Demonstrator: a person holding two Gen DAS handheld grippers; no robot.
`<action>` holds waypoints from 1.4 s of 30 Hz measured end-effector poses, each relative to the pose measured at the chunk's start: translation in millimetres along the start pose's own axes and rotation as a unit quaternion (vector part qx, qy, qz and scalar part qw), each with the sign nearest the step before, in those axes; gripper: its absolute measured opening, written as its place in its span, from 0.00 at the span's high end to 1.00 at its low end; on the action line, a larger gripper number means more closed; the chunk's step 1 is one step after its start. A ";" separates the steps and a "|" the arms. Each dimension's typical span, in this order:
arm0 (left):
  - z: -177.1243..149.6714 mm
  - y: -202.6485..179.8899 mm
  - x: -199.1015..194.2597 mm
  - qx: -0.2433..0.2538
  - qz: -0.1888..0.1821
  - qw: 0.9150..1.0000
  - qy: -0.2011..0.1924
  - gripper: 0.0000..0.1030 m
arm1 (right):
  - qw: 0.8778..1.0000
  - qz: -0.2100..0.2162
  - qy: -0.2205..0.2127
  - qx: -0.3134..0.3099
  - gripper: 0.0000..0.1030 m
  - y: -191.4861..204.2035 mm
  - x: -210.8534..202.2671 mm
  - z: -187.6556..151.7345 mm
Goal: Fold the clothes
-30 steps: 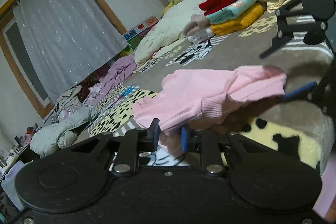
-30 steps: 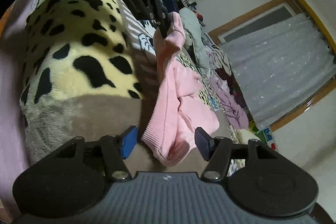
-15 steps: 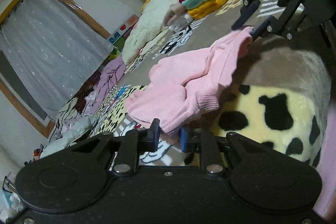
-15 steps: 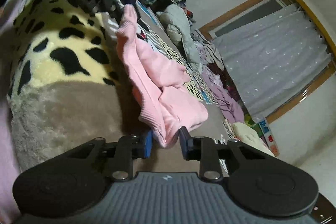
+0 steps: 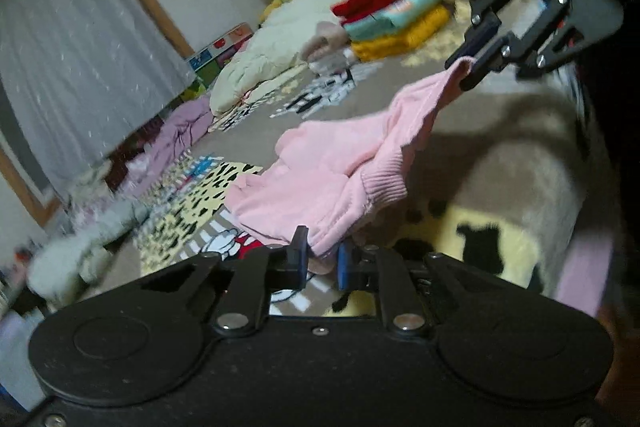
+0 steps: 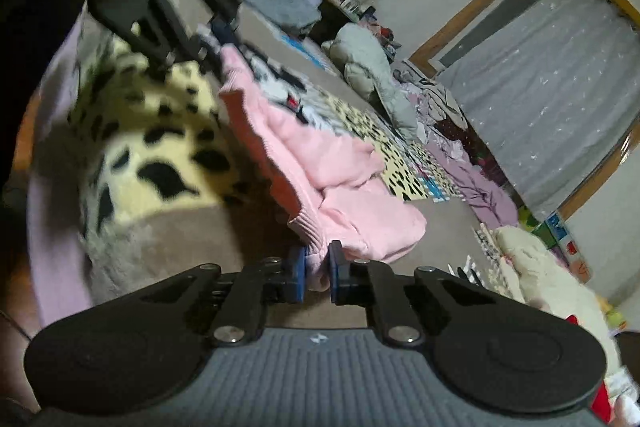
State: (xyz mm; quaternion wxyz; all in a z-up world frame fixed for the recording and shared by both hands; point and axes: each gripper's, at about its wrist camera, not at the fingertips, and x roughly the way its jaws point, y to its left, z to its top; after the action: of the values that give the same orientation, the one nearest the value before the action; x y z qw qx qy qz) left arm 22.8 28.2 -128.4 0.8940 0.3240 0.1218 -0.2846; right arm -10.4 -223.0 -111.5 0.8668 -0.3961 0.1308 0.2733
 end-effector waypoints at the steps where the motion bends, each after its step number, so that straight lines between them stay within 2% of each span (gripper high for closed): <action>1: 2.0 5.4 -1.2 -0.018 -0.005 1.000 -0.004 0.88 | 1.000 0.004 -0.002 0.012 0.87 -6.6 -3.9 3.3; 4: 11.1 26.1 8.0 -0.073 -0.019 0.997 -0.018 0.88 | 0.999 0.007 -0.010 0.039 0.87 -33.7 -3.3 16.1; 9: 30.4 79.2 39.4 -0.173 -0.034 0.984 -0.036 0.88 | 0.996 0.009 -0.019 0.090 0.87 -82.9 14.3 30.6; 13: 38.1 123.2 75.7 -0.248 -0.054 0.967 -0.035 0.88 | 0.991 0.022 -0.019 0.133 0.87 -125.8 45.7 35.2; 17: 35.7 155.0 114.1 -0.310 -0.073 0.948 -0.027 0.88 | 0.980 0.043 -0.012 0.194 0.87 -163.4 82.4 32.9; 22: 32.8 177.3 159.7 -0.364 -0.082 0.928 -0.012 0.88 | 0.962 0.049 -0.010 0.267 0.87 -190.3 125.5 17.3; 25: 23.3 186.0 178.6 -0.406 -0.092 0.909 0.001 0.88 | 0.949 0.050 -0.007 0.311 0.87 -201.1 152.8 4.7; 27: 14.7 191.4 191.2 -0.437 -0.102 0.894 0.017 0.88 | 0.937 0.060 -0.004 0.344 0.87 -208.2 170.1 -5.8; 31: 6.2 196.3 208.5 -0.462 -0.110 0.879 0.035 0.88 | 0.914 0.083 0.002 0.398 0.87 -219.0 199.8 -25.5; 39: -5.3 205.9 239.9 -0.509 -0.115 0.851 0.061 0.88 | 0.879 0.119 0.020 0.462 0.86 -230.9 233.3 -51.3; 41: -6.0 203.6 244.8 -0.513 -0.100 0.849 0.070 0.85 | 0.866 0.122 0.020 0.484 0.86 -234.1 236.6 -58.7; 42: -5.9 202.7 246.1 -0.517 -0.084 0.848 0.075 0.80 | 0.862 0.118 0.018 0.493 0.83 -235.7 237.8 -62.0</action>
State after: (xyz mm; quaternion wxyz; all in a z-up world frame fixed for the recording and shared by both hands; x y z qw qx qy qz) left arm 340.7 53.5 -128.5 0.8929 -0.1765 0.3451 -0.2293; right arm 319.3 -308.5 -112.4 0.9077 0.0967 0.3100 0.2658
